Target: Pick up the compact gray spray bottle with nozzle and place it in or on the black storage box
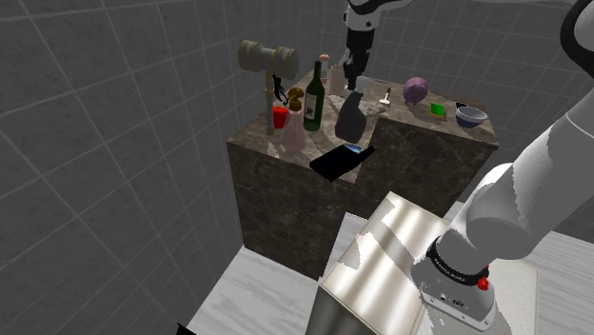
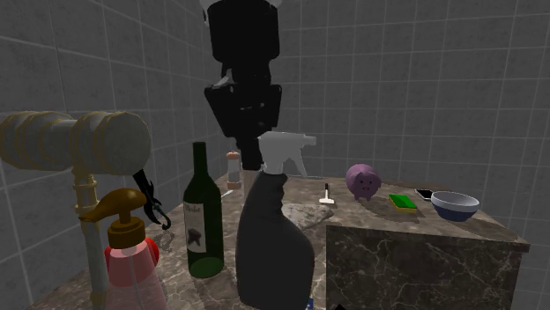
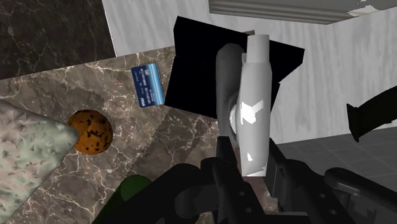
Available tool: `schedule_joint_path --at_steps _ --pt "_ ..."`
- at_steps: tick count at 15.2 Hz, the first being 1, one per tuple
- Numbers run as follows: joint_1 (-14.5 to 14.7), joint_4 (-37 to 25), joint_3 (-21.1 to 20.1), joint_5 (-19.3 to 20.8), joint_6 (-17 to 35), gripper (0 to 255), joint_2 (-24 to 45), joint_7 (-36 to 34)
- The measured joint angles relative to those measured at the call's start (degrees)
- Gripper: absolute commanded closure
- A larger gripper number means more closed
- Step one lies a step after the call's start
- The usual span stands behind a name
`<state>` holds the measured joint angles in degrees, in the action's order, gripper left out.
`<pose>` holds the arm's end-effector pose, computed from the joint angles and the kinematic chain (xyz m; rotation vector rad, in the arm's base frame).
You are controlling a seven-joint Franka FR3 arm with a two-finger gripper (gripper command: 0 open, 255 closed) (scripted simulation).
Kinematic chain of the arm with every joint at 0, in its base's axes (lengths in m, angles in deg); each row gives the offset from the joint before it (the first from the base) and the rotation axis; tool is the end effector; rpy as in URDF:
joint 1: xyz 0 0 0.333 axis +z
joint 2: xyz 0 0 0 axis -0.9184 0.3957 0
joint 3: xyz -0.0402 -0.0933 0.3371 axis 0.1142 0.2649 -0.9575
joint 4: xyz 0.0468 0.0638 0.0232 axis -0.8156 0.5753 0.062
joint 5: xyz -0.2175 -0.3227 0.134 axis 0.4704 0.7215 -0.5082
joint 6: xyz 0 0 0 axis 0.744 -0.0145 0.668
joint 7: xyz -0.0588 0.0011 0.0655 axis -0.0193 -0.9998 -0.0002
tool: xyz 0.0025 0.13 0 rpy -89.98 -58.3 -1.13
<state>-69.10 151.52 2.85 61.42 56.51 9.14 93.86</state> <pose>0.5018 -0.1803 0.5634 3.0761 0.1048 -0.0767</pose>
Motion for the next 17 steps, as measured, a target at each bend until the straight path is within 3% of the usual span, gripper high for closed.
schedule_joint_path --at_steps 6,12,13,17 --pt "0.0 4.4 0.1 0.1 4.6 255 0.2 -0.4" --pt "-0.1 5.2 0.1 0.1 5.3 255 0.1 -0.4" --pt "-0.1 5.2 0.1 0.1 5.3 0 0.1 -0.4" --pt "-0.1 5.2 0.1 0.1 5.3 0 0.1 -0.4"
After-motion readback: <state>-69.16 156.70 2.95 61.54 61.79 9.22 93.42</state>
